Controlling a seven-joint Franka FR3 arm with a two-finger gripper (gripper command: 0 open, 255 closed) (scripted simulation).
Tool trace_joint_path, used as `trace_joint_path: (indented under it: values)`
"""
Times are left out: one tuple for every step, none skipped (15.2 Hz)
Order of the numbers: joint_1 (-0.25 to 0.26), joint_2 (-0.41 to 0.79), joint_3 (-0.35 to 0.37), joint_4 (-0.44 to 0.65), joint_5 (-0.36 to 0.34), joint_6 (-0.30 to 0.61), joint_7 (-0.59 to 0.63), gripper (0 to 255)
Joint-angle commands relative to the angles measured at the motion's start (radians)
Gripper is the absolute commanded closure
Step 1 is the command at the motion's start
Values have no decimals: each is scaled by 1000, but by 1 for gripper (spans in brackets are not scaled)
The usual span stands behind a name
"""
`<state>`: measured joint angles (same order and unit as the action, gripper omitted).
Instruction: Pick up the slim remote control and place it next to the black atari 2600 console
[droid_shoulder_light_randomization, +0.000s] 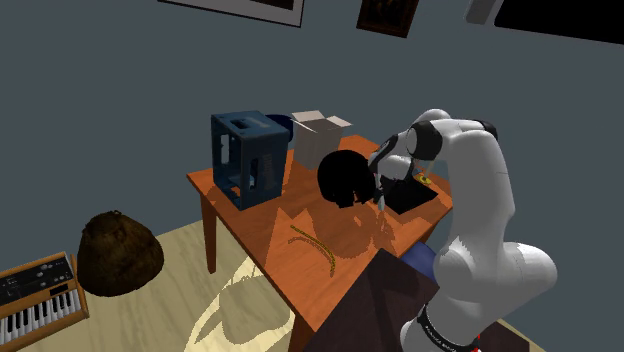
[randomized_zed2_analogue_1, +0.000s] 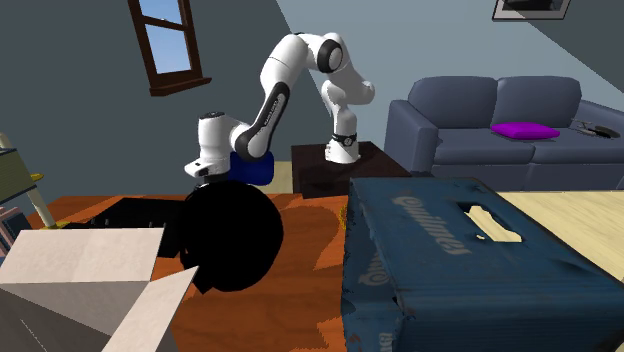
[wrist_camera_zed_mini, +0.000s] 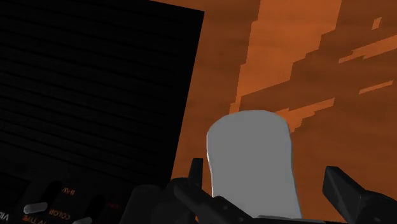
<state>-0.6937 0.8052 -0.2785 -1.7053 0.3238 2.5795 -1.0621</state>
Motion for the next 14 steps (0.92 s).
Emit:
trace_joint_path:
  values:
    - [9,20,13,-1,0,-107,4,0]
    - [-6,45,22,27,-3,-112,1,0]
    - [-1,17,16,16,-10,-129,6,0]
    - [3,-10,10,7,-18,-146,10,0]
    - [7,-36,3,0,-26,-165,14,0]
    - [11,-56,-3,-5,-32,-180,18,0]
    - [11,-56,-2,-5,-32,-180,18,0]
    - [11,-56,-3,-5,-32,-180,18,0]
    - [11,-56,-2,-5,-32,-180,18,0]
    - [11,-56,-2,-5,-32,-180,18,0]
    - [11,-56,-2,-5,-32,-180,18,0]
    - [11,-56,-2,-5,-32,-180,18,0]
    - [11,-56,-2,-5,-32,-180,18,0]
    - [11,-56,-2,-5,-32,-180,18,0]
